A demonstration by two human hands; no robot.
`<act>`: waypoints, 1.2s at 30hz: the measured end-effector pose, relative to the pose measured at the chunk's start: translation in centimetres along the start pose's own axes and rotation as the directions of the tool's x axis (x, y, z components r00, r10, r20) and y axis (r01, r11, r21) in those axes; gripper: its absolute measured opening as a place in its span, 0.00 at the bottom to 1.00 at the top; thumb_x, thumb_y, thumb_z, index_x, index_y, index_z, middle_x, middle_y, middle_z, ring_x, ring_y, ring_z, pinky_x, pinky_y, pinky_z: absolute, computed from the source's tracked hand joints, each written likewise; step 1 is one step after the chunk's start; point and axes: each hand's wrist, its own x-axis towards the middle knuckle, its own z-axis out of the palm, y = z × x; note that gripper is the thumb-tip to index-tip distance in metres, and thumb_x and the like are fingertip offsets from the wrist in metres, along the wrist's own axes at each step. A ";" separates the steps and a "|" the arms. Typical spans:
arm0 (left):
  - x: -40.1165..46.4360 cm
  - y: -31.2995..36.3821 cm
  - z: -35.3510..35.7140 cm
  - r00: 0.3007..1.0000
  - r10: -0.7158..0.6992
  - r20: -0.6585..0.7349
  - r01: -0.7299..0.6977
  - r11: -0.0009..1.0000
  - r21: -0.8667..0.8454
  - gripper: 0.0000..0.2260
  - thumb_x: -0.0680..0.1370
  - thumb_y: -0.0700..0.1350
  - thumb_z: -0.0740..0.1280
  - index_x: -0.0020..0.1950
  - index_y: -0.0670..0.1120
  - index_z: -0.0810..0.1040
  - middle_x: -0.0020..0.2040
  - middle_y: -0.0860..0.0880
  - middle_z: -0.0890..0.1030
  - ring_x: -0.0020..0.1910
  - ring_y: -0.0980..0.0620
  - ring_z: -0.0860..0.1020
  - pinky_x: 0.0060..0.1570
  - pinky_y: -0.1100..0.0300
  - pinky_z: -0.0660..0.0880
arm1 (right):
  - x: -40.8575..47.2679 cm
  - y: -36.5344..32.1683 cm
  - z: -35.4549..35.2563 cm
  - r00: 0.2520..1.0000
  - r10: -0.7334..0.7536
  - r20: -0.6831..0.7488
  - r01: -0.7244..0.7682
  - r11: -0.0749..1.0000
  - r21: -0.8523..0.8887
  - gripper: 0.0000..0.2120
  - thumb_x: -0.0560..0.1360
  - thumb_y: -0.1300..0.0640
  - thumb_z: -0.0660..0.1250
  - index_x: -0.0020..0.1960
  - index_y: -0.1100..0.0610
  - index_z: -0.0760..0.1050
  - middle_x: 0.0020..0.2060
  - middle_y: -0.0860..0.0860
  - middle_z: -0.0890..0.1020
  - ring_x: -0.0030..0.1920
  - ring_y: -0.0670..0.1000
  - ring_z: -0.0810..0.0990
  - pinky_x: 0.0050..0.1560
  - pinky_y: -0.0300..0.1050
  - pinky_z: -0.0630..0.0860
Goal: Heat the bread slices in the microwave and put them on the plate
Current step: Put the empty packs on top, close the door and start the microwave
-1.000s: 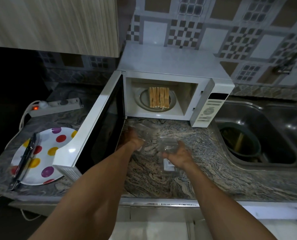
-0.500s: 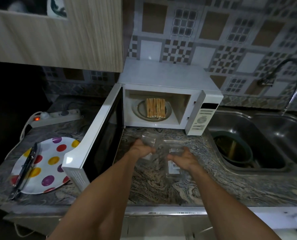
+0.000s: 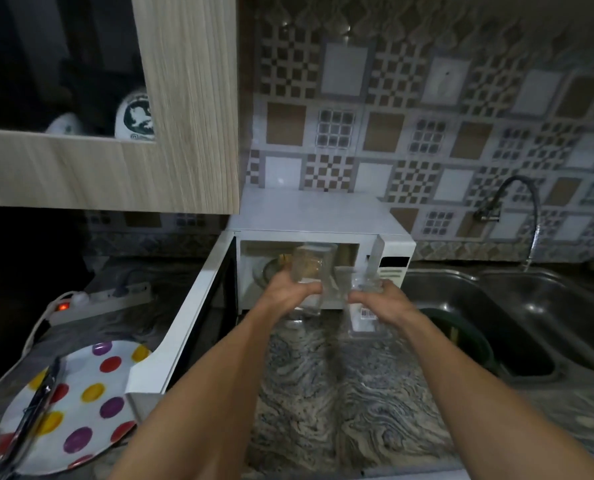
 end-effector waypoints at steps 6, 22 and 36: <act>2.3 3.5 -1.8 0.989 0.070 -0.129 -0.074 0.997 -0.024 0.29 0.66 0.57 0.76 0.64 0.54 0.72 0.59 0.55 0.79 0.57 0.52 0.77 0.58 0.56 0.74 | 0.8 -4.6 -3.8 0.993 -0.106 -0.051 0.109 0.992 0.056 0.44 0.58 0.40 0.79 0.69 0.53 0.68 0.59 0.49 0.78 0.55 0.51 0.78 0.56 0.53 0.78; 12.8 8.4 -6.1 0.930 0.081 -0.360 0.020 0.963 0.269 0.33 0.65 0.63 0.73 0.63 0.46 0.73 0.59 0.46 0.78 0.55 0.45 0.77 0.51 0.54 0.76 | 10.7 -14.2 -5.3 0.968 -0.215 -0.129 0.220 0.975 0.022 0.47 0.66 0.35 0.77 0.75 0.58 0.64 0.69 0.55 0.75 0.66 0.58 0.75 0.61 0.49 0.73; 19.9 6.5 -7.1 0.937 -0.043 -0.347 0.171 0.923 0.345 0.39 0.68 0.65 0.74 0.70 0.44 0.67 0.67 0.44 0.74 0.62 0.45 0.74 0.49 0.57 0.71 | 20.4 -15.3 -0.6 0.979 -0.200 -0.026 0.197 0.977 -0.086 0.53 0.61 0.23 0.70 0.72 0.59 0.68 0.68 0.58 0.76 0.64 0.59 0.77 0.60 0.52 0.75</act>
